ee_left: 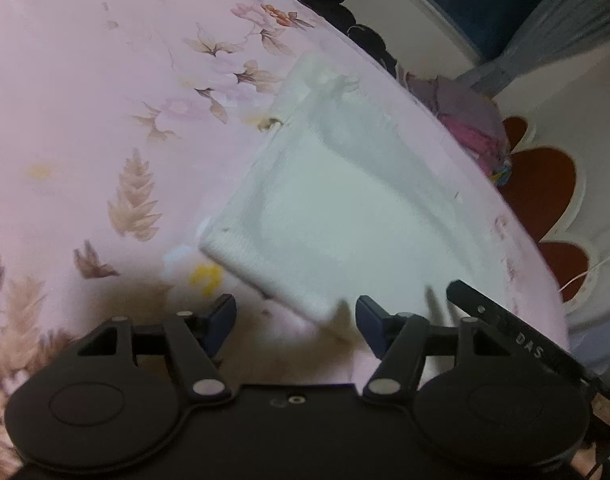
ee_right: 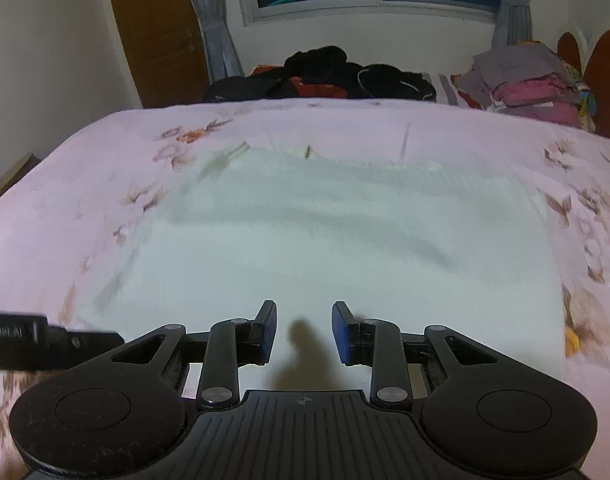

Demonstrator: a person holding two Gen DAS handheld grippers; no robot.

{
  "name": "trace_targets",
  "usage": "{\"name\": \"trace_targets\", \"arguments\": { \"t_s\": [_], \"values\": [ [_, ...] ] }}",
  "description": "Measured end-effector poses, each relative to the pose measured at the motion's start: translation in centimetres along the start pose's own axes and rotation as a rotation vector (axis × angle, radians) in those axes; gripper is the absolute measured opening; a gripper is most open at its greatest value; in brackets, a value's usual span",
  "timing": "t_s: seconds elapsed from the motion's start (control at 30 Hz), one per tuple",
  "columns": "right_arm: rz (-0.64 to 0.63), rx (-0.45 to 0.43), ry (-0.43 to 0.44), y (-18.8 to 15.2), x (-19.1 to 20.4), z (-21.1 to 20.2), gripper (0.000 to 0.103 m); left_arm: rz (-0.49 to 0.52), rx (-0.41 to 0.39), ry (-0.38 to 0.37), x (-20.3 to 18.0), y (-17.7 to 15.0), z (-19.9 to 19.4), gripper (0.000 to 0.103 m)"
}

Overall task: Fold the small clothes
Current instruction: 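Grasp the edge of the folded sweater with the left gripper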

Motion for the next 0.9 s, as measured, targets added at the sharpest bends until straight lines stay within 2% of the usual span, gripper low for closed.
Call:
{"name": "trace_targets", "arguments": {
  "t_s": [0.1,0.27,0.47,0.57,0.67,0.77,0.9],
  "values": [
    [-0.002,-0.001,-0.010,1.5,-0.2,1.0,0.030,-0.022,-0.011,-0.042,-0.5,0.3,0.6,0.076],
    [-0.012,0.007,-0.075,3.5,-1.4,3.3,0.030,-0.080,-0.029,-0.111,-0.9,1.1,1.6,0.077],
    [-0.011,0.051,-0.106,2.3,-1.6,7.1,0.030,-0.168,-0.048,-0.202,-1.1,2.4,3.0,0.076],
    [-0.069,0.045,-0.139,1.9,-1.0,7.4,0.030,-0.182,-0.067,-0.221,-1.2,2.8,3.4,0.070],
    [-0.044,0.042,-0.128,1.9,-1.2,7.3,0.030,-0.200,-0.091,-0.238,-1.1,3.4,3.8,0.064],
    [-0.122,0.040,-0.157,1.4,-0.4,7.7,0.030,-0.214,-0.110,-0.251,-1.2,4.0,4.5,0.049],
    [-0.101,0.035,-0.156,1.3,-0.5,7.6,0.030,-0.247,-0.115,-0.255,-0.8,4.5,5.3,0.027]
  ]
}}
Point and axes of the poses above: each gripper's, at about its wrist camera, not at the fingertips, and z roughly the way its jaws point, x to its left, y to its top, the point moved 8 cm from there along z, roughly the way its jaws point, and after that the axes turned 13 degrees about -z, right-handed, at the moved point
